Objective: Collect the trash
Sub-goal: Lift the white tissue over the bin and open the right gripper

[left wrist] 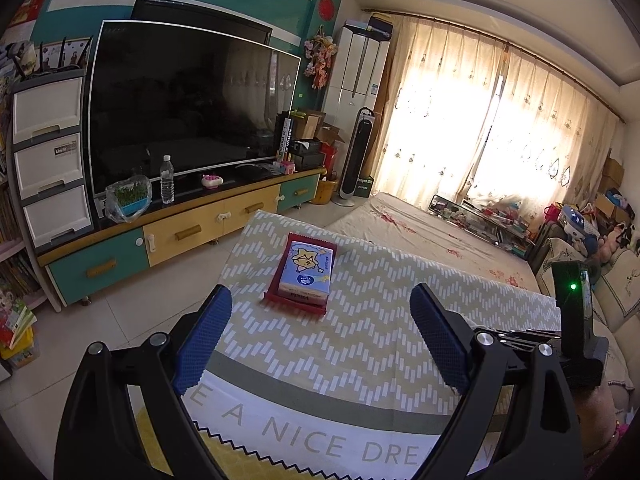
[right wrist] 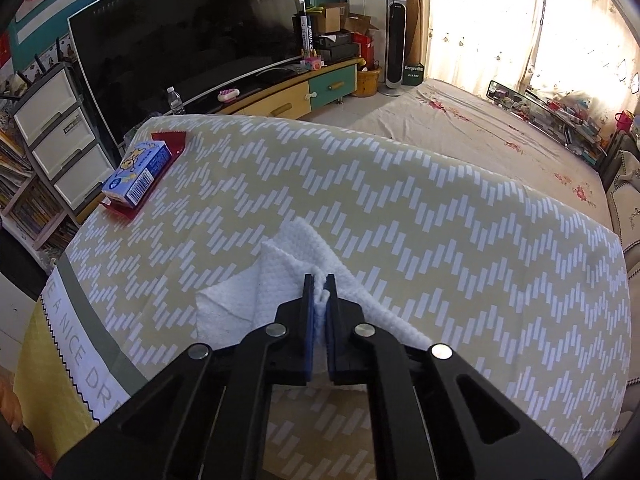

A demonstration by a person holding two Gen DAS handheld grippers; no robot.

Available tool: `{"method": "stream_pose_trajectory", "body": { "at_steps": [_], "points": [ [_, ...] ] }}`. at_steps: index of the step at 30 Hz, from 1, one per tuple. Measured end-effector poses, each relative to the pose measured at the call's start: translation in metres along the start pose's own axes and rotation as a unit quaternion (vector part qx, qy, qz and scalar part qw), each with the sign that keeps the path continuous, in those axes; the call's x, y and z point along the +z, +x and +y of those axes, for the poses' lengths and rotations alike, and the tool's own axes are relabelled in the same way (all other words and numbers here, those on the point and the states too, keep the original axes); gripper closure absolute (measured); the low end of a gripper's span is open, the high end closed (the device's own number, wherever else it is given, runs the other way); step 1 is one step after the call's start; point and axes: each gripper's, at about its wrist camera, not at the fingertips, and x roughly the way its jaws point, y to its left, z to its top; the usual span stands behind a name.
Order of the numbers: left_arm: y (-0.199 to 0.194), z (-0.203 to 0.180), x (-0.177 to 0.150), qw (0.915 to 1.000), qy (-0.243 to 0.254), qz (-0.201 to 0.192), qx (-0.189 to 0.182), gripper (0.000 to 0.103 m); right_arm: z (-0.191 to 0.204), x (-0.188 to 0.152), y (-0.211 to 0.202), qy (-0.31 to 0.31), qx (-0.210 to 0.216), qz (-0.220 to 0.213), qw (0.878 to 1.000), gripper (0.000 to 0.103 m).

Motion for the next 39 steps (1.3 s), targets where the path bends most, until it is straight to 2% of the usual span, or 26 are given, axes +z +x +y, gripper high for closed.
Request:
{"method": "stream_pose_trajectory", "body": {
  "at_steps": [8,15,21,25,31,39],
  "points": [
    [0.004,-0.002,-0.002,1.0000,0.005,0.007,0.003,0.013,0.001,0.011,-0.046,0.002,0.010,-0.050,0.999,0.099],
    [0.007,-0.008,-0.005,0.9997,0.015,0.017,-0.005,0.013,-0.003,0.022,-0.114,0.007,0.007,-0.121,0.993,0.099],
    [0.006,-0.022,-0.009,0.9986,0.041,0.020,-0.028,0.013,-0.031,0.010,-0.199,0.027,-0.023,-0.199,0.979,0.099],
    [0.003,-0.036,-0.012,0.9968,0.065,0.015,-0.045,0.013,-0.066,-0.020,-0.251,0.053,-0.070,-0.226,0.970,0.099],
    [-0.003,-0.048,-0.016,0.9945,0.087,0.009,-0.057,0.013,-0.134,-0.090,-0.295,0.117,-0.169,-0.206,0.957,0.098],
    [-0.005,-0.051,-0.017,0.9942,0.089,0.009,-0.061,0.013,-0.214,-0.188,-0.292,0.211,-0.264,-0.124,0.933,0.098]
  ]
}}
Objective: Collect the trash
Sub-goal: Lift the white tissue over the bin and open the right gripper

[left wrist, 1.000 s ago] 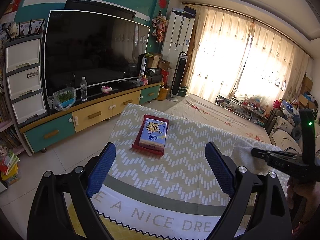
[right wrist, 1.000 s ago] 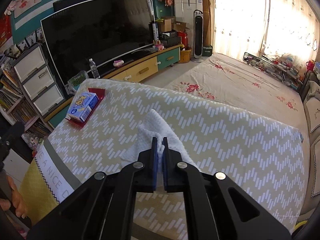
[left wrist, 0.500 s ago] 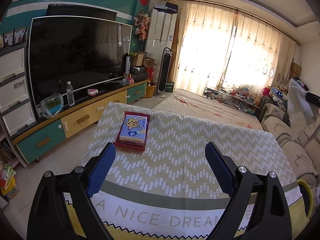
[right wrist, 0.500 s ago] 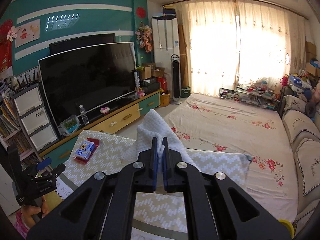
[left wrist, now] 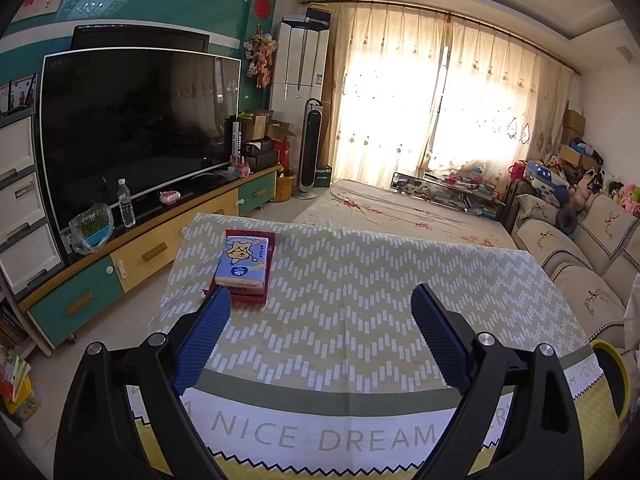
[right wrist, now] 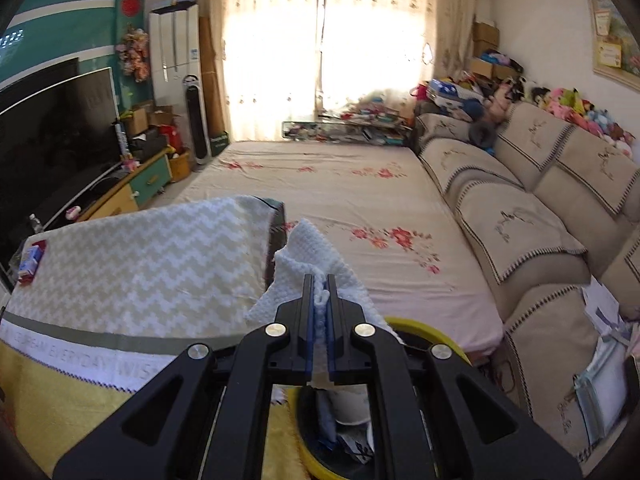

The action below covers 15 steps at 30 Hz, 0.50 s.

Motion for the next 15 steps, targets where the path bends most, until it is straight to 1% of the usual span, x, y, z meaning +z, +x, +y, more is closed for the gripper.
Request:
{"method": "stream_pose_trajectory", "body": {
  "at_steps": [2,3,4,5,6,7,8,11,13,15],
  "points": [
    [0.001,0.000,0.000,1.0000,0.001,0.002,0.000,0.013,-0.017,-0.013,0.008,0.010,-0.027,0.015,0.999,0.096],
    [0.001,0.000,0.000,1.0000,0.002,0.003,0.000,0.013,-0.024,-0.020,0.014,0.011,-0.045,0.025,0.999,0.092],
    [0.002,-0.001,-0.001,1.0000,0.003,0.004,0.001,0.013,-0.032,-0.026,0.020,0.011,-0.066,0.037,0.997,0.083],
    [0.003,-0.002,0.000,1.0000,0.004,0.006,0.001,0.013,-0.034,-0.031,0.025,0.014,-0.089,0.042,0.995,0.065],
    [0.003,-0.002,-0.001,1.0000,0.005,0.007,0.001,0.013,-0.040,-0.035,0.029,0.018,-0.109,0.039,0.993,0.056],
    [0.004,-0.003,-0.001,1.0000,0.006,0.007,0.001,0.013,-0.044,-0.036,0.031,0.022,-0.122,0.038,0.992,0.056],
    [0.005,-0.003,-0.001,0.9999,0.008,0.008,0.001,0.013,-0.046,-0.035,0.032,0.029,-0.123,0.035,0.991,0.056],
    [0.007,-0.003,-0.001,0.9999,0.010,0.010,0.003,0.013,-0.034,-0.021,0.022,0.041,-0.093,0.003,0.995,0.056],
    [0.008,-0.003,-0.001,0.9999,0.011,0.012,0.004,0.013,-0.009,-0.002,0.011,0.038,-0.066,-0.029,0.997,0.056],
    [0.009,-0.003,0.000,0.9998,0.011,0.013,0.005,0.013,0.023,0.019,0.005,0.034,-0.028,-0.062,0.997,0.054]
  ]
}}
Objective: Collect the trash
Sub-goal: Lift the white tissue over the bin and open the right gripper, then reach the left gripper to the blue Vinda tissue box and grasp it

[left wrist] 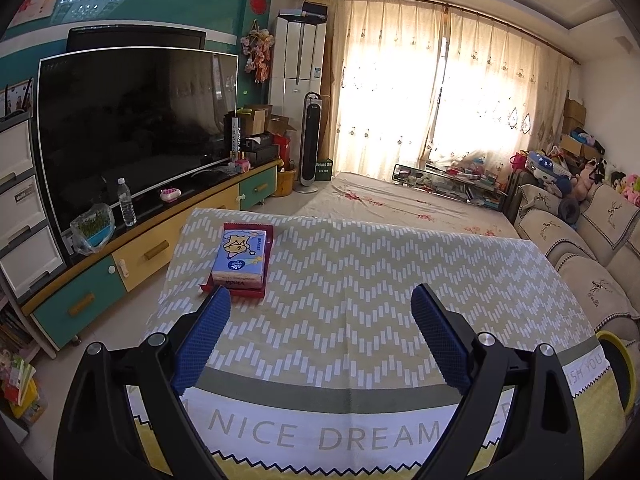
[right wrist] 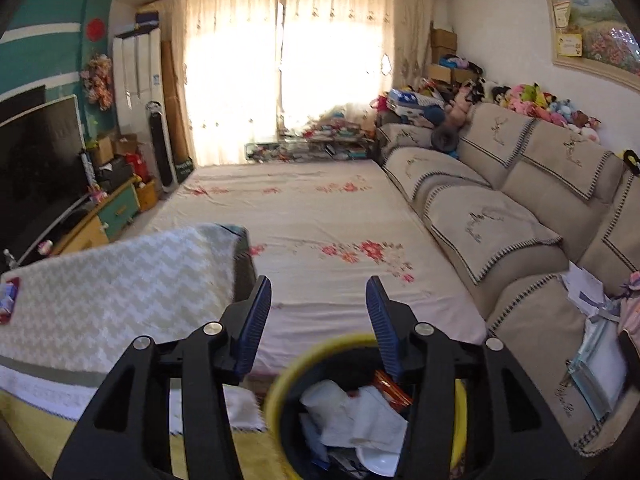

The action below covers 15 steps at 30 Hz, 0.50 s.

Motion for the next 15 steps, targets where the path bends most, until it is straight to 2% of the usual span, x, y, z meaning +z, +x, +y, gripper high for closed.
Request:
{"method": "stream_pose_trajectory", "body": {
  "at_steps": [4,8,11,15],
  "points": [
    [0.001,0.003,0.000,1.0000,-0.003,0.002,0.003,0.012,0.082,0.030,0.001,-0.023,0.092,-0.029,0.995,0.052],
    [0.004,0.007,-0.001,0.9999,-0.009,0.009,0.008,0.012,0.165,0.041,0.007,-0.058,0.165,-0.044,0.984,0.052],
    [0.008,0.012,-0.002,0.9995,-0.016,0.017,0.019,0.012,0.202,0.029,0.007,-0.084,0.195,-0.045,0.976,0.052],
    [0.019,0.019,-0.005,0.9984,-0.034,0.041,0.020,0.012,0.217,0.009,0.011,-0.103,0.206,-0.041,0.972,0.051]
  ]
}}
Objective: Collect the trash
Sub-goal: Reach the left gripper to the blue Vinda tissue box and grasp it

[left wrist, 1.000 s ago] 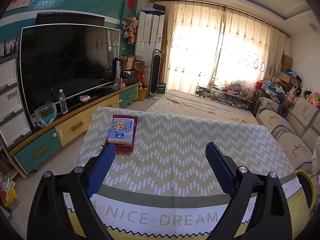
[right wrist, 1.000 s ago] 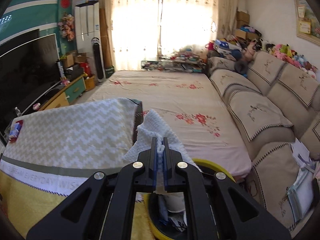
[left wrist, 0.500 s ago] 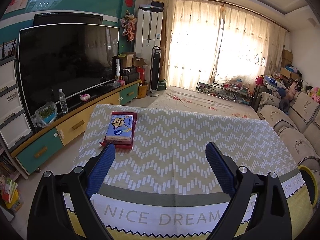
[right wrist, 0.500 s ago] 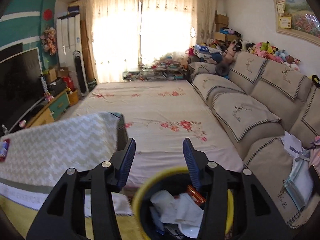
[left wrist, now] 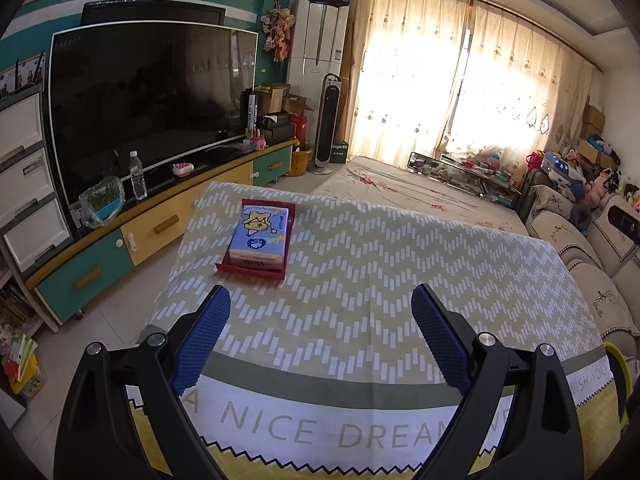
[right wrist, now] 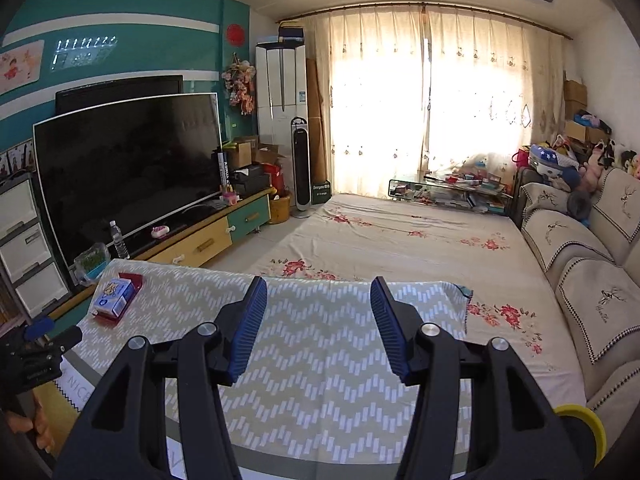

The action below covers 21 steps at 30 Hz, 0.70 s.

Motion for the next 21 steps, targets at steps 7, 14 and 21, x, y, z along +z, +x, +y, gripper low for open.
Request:
{"method": "stream_pose_trajectory", "body": {
  "at_steps": [7,14,21],
  "points": [
    [0.011,0.004,0.001,0.9998,-0.008,0.016,0.009,0.012,-0.015,-0.012,0.004,0.016,-0.009,0.004,1.000,0.051],
    [0.032,0.005,0.018,0.9981,0.011,0.050,0.035,0.012,-0.031,-0.015,0.007,0.045,0.001,0.013,0.999,0.050],
    [0.091,0.025,0.049,0.9934,0.012,0.093,0.066,0.012,-0.033,-0.021,0.017,0.052,0.002,0.025,0.998,0.050]
  ]
}}
